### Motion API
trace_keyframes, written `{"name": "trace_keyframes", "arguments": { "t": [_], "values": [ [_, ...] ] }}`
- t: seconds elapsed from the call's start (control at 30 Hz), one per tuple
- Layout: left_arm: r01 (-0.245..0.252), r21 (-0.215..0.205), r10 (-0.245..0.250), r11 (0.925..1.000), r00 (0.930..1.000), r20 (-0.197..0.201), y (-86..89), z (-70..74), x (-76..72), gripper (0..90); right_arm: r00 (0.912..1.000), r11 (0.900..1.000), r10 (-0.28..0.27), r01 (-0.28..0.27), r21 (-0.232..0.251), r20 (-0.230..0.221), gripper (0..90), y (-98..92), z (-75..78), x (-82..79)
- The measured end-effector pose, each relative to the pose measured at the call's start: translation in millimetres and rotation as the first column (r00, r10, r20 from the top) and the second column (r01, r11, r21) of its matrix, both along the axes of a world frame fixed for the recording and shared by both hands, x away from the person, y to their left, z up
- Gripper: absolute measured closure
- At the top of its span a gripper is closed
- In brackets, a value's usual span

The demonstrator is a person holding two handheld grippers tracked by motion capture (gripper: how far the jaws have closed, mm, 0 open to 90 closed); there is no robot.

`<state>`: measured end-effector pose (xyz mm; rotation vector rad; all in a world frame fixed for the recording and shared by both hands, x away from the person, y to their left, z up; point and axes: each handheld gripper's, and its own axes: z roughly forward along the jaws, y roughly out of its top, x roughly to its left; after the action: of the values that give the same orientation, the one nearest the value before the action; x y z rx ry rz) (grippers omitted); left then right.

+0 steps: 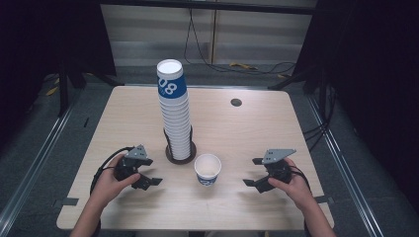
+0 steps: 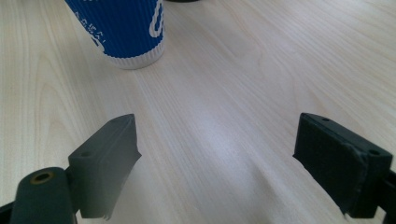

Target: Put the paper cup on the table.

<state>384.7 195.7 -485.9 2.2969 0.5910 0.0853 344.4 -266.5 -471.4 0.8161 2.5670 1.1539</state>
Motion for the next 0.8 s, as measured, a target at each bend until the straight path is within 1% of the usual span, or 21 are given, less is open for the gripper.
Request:
{"name": "trace_keyframes", "arguments": {
  "t": [0.03, 0.07, 0.13, 0.17, 0.23, 0.3, 0.4, 0.43, 0.47, 0.53, 0.57, 0.73, 0.8],
  "values": [
    [0.000, 0.004, 0.000, 1.0000, 1.0000, 0.000, 0.8, -0.4, 0.3, 16.5, 1.0000, 1.000, -0.005, 0.005, 0.003, 0.000, 12.9, -1.2, -0.3, 0.0],
    [0.002, -0.003, -0.002, 1.0000, 1.0000, -0.003, 1.4, -1.3, 0.7, 16.5, 1.0000, 1.000, -0.005, 0.005, 0.003, 0.002, 13.0, -2.3, -1.0, 0.1],
    [-0.006, 0.002, 0.006, 1.0000, 1.0000, -0.006, 2.5, -2.6, 1.0, 16.5, 0.9999, 1.000, -0.012, 0.012, 0.003, -0.002, 12.9, -4.2, -2.6, 0.5],
    [-0.008, -0.004, 0.008, 1.0000, 1.0000, -0.003, 2.9, -3.8, 1.4, 16.5, 0.9998, 1.000, -0.017, 0.017, 0.003, -0.003, 13.0, -5.0, -3.6, 0.6],
    [-0.006, 0.010, 0.006, 0.9999, 1.0000, -0.003, 5.2, -5.1, 2.5, 16.5, 0.9997, 1.000, -0.022, 0.022, 0.000, -0.007, 13.0, -6.8, -5.6, 1.1],
    [-0.012, 0.007, 0.012, 0.9999, 0.9999, -0.007, 7.0, -7.8, 3.3, 16.5, 0.9996, 1.000, -0.028, 0.028, -0.003, -0.006, 13.0, -8.4, -6.9, 1.4],
    [-0.018, 0.015, 0.018, 0.9997, 0.9998, -0.008, 9.8, -10.5, 4.4, 16.5, 0.9991, 0.999, -0.041, 0.041, 0.001, -0.009, 13.0, -11.0, -8.2, 1.8],
    [-0.021, 0.008, 0.021, 0.9997, 0.9997, -0.010, 10.3, -12.1, 4.7, 16.5, 0.9990, 0.999, -0.043, 0.043, 0.000, -0.010, 13.0, -11.7, -8.7, 1.9],
    [-0.019, 0.017, 0.019, 0.9997, 0.9998, -0.011, 11.2, -12.2, 5.1, 16.5, 0.9989, 0.999, -0.047, 0.047, -0.003, -0.009, 13.0, -12.2, -9.3, 2.0],
    [-0.021, 0.014, 0.021, 0.9997, 0.9997, -0.013, 12.7, -14.6, 5.9, 16.5, 0.9987, 0.999, -0.048, 0.048, -0.006, -0.014, 13.0, -13.3, -10.8, 2.3],
    [-0.023, 0.020, 0.024, 0.9995, 0.9996, -0.013, 13.4, -15.1, 6.0, 16.5, 0.9987, 0.999, -0.047, 0.047, -0.006, -0.016, 12.9, -13.9, -11.5, 2.5],
    [-0.026, 0.012, 0.026, 0.9996, 0.9996, -0.010, 16.2, -18.3, 7.2, 16.5, 0.9981, 0.998, -0.059, 0.058, -0.016, -0.020, 13.0, -16.0, -14.2, 2.8],
    [-0.025, -0.001, 0.025, 0.9997, 0.9997, -0.006, 16.7, -19.2, 7.4, 16.5, 0.9978, 0.998, -0.063, 0.062, -0.022, -0.020, 12.9, -16.5, -15.5, 3.0]
  ]
}}
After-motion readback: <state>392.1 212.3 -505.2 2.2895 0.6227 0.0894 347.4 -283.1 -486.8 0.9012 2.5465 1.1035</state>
